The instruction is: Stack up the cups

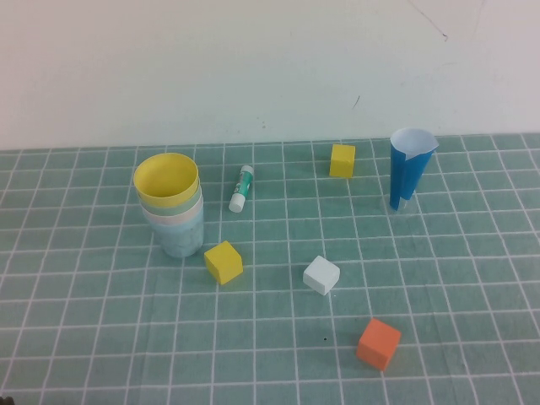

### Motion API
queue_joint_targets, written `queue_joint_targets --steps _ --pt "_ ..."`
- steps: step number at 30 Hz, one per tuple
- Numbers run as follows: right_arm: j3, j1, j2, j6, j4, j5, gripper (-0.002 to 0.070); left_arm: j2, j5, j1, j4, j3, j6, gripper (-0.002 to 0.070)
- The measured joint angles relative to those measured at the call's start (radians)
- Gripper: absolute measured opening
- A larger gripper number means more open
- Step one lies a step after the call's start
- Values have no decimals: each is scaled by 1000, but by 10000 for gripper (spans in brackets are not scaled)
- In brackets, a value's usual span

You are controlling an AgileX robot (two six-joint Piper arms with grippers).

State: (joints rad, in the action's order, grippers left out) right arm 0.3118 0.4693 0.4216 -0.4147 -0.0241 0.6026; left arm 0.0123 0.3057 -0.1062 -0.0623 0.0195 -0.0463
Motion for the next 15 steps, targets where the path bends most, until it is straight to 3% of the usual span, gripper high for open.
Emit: queue_joint_targets --steps 15 --pt "0 0 0 1 0 0 -1 0 0 0 0 0 7 -2"
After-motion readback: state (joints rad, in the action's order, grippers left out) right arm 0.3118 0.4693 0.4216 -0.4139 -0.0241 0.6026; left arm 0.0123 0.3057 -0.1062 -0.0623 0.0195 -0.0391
